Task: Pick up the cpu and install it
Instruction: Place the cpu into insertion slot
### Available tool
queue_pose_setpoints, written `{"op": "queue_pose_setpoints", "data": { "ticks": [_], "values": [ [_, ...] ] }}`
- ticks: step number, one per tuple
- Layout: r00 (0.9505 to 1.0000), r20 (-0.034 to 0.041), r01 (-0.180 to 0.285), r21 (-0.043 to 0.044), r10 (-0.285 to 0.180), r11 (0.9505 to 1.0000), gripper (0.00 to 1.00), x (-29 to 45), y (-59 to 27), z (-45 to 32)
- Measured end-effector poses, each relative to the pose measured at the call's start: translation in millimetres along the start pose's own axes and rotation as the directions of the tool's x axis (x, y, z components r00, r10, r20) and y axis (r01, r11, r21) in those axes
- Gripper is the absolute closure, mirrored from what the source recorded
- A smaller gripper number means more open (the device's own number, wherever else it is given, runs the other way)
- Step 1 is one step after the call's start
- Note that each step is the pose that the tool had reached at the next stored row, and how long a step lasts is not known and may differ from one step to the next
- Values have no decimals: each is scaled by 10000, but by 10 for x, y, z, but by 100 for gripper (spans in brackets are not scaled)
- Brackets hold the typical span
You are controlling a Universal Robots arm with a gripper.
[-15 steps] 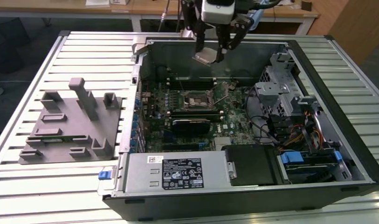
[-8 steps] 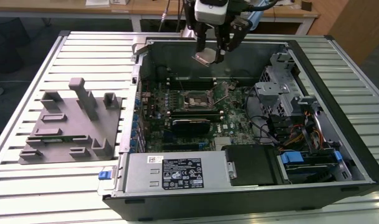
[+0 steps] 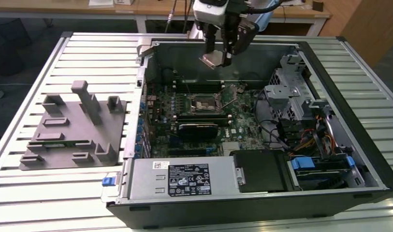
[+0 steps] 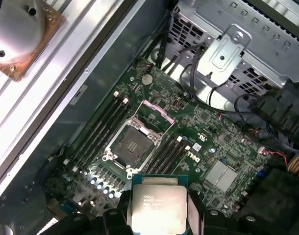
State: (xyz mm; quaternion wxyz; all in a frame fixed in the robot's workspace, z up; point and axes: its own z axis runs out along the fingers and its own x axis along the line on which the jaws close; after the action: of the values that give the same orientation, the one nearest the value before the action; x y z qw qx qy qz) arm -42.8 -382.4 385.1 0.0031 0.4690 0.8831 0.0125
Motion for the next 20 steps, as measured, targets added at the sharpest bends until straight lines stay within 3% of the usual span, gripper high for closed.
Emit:
{"op": "queue_pose_setpoints", "data": {
  "ticks": [6, 11, 16, 17, 18, 20],
  "values": [
    [9957, 24, -925, -6, 925, 9957, 46, 2, 1, 17],
    [9831, 45, -1831, -15, 1831, 9831, 46, 2, 1, 41],
    [9627, 65, -2706, -26, 2706, 9627, 46, 2, 0, 66],
    [9572, 71, -2895, -28, 2895, 9572, 46, 1, 0, 71],
    [9461, 77, -3237, -34, 3237, 9462, 46, 1, 0, 81],
    [9339, 85, -3574, -39, 3574, 9340, 46, 1, -1, 90]
  ]
}}
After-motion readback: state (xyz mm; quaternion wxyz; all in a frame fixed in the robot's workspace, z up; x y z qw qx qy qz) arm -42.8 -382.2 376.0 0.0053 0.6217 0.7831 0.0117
